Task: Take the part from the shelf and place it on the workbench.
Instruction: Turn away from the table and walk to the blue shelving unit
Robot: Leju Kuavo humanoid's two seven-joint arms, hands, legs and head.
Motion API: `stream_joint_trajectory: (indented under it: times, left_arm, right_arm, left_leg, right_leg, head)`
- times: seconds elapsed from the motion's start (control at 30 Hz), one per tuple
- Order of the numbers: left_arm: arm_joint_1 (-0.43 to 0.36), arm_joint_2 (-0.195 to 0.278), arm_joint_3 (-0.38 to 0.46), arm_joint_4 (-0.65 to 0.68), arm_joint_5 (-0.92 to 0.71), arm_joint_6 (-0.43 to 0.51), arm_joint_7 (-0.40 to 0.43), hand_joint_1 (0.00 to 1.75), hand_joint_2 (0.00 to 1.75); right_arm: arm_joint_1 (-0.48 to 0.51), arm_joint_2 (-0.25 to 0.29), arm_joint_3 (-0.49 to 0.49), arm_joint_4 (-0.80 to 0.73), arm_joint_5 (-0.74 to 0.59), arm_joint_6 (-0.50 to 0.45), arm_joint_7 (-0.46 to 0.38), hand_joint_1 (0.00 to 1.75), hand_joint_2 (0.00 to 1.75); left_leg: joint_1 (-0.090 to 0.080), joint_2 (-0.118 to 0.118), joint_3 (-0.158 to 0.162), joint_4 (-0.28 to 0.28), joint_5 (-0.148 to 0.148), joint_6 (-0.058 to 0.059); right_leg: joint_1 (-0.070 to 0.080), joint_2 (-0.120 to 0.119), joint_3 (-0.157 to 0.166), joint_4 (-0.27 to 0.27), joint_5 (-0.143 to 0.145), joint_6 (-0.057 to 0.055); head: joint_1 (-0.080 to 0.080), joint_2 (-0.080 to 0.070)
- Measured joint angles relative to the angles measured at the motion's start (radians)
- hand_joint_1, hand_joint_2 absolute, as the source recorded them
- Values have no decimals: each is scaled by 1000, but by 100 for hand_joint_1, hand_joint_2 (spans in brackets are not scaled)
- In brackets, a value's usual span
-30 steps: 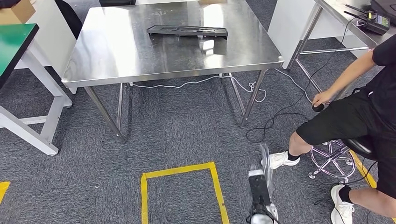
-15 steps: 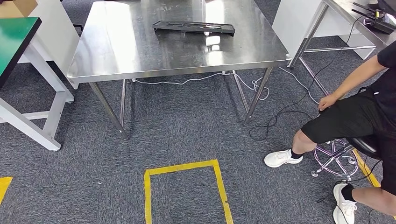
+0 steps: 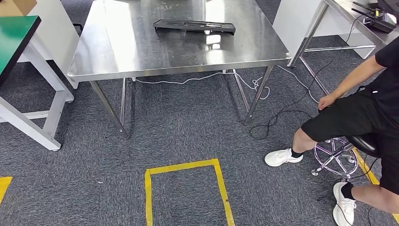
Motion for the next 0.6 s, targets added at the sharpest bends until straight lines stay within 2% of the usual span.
stream_joint_trajectory:
  times: [0.03, 0.07, 0.1, 0.13, 0.17, 0.2, 0.23, 0.27, 0.33, 0.4, 0.43, 0.47, 0.5, 0.53, 0.6]
  left_arm:
    - [0, 0, 0, 0, -1, 1, 0, 0, 0]
    - [0, 1, 0, 0, -4, 2, 0, 0, 0]
    - [1, 2, 0, 0, -6, 3, 1, 0, 0]
    - [1, 3, 0, -1, -9, 5, 3, 0, 0]
    - [1, 4, 0, -1, -10, 7, 6, 0, 0]
    - [1, 3, 0, -1, -11, 9, 8, 0, 0]
    - [1, 3, 0, -1, -11, 12, 10, 0, 0]
    - [1, 3, 0, -1, -12, 14, 12, 0, 0]
    - [3, 3, 0, 0, -13, 17, 14, 0, 0]
    - [4, 3, 0, 0, -14, 18, 16, 0, 0]
    - [4, 3, 0, 0, -15, 19, 17, 0, 0]
    - [4, 3, 0, 0, -15, 19, 18, 0, 0]
    - [4, 3, 0, 0, -16, 20, 19, 0, 0]
    - [4, 3, 0, 0, -17, 20, 20, 0, 0]
    - [5, 7, 0, 0, -20, 21, 22, 0, 0]
  right_arm:
    - [-1, -2, 0, 1, -3, 0, -2, 0, 0]
    - [-4, -1, 0, 2, -5, 0, -3, 0, 0]
    - [-7, 0, 0, 2, -7, 0, -4, 0, 0]
    - [-10, 1, 0, 2, -9, 0, -4, 0, 0]
    - [-12, 1, 0, 3, -10, 0, -4, 0, 0]
    - [-11, 0, 0, 5, -11, 0, -2, 0, 0]
    - [-11, 0, 0, 6, -12, 0, 0, 0, 0]
    - [-10, 0, 0, 8, -13, 0, 2, 0, 0]
    - [-9, 2, 0, 10, -13, 0, 4, 0, 0]
    - [-8, 4, 0, 11, -12, 0, 5, 0, 0]
    - [-7, 5, 0, 12, -11, 0, 6, 0, 0]
    - [-6, 6, 0, 13, -10, 0, 8, 0, 0]
    - [-5, 6, 0, 14, -9, 0, 10, 0, 0]
    - [-4, 6, 0, 15, -8, 0, 11, 0, 0]
    - [-6, 12, 0, 16, -6, 0, 12, 0, 0]
  left_leg:
    - [2, 7, -1, 1, 2, -6]
    - [3, 16, -2, 4, 2, -15]
    - [2, 24, 0, 6, 2, -25]
    - [2, 33, 2, 7, 1, -34]
    - [2, 42, 5, 6, 0, -43]
    - [5, 51, 8, 4, 2, -51]
    - [11, 50, 8, 8, -2, -58]
    - [15, 39, 4, 22, -18, -64]
    - [19, 0, -32, 116, -89, -71]
    - [18, -21, -84, 252, -161, -70]
    - [17, -24, -98, 294, -173, -67]
    - [15, -25, -94, 296, -164, -60]
    - [12, -30, -73, 260, -138, -51]
    - [8, -43, -38, 194, -102, -38]
    - [2, -93, 22, 74, -56, -5]
  right_leg:
    - [-6, -12, 38, -76, 30, 13]
    - [-8, -31, 68, -143, 58, 19]
    - [-7, -45, 88, -190, 80, 16]
    - [-5, -54, 94, -212, 92, 5]
    - [0, -52, 89, -212, 99, -10]
    - [3, -41, 86, -211, 104, -26]
    - [2, -32, 86, -211, 109, -38]
    - [0, -22, 87, -211, 114, -48]
    - [0, -4, 86, -211, 125, -64]
    - [10, 16, 81, -210, 131, -73]
    - [16, 27, 80, -210, 132, -74]
    - [21, 40, 81, -210, 132, -75]
    - [27, 53, 83, -210, 132, -75]
    - [30, 66, 85, -210, 132, -75]
    - [32, 89, 83, -210, 133, -73]
  head:
    - [0, 0]
    - [2, 0]
    - [1, 0]
    - [1, 0]
    - [-1, 0]
    - [-3, 0]
    - [-4, 0]
    - [-5, 0]
    - [-7, 0]
    - [-9, 0]
    - [-10, 0]
    - [-9, 0]
    - [-9, 0]
    - [-10, 0]
    - [-2, 0]
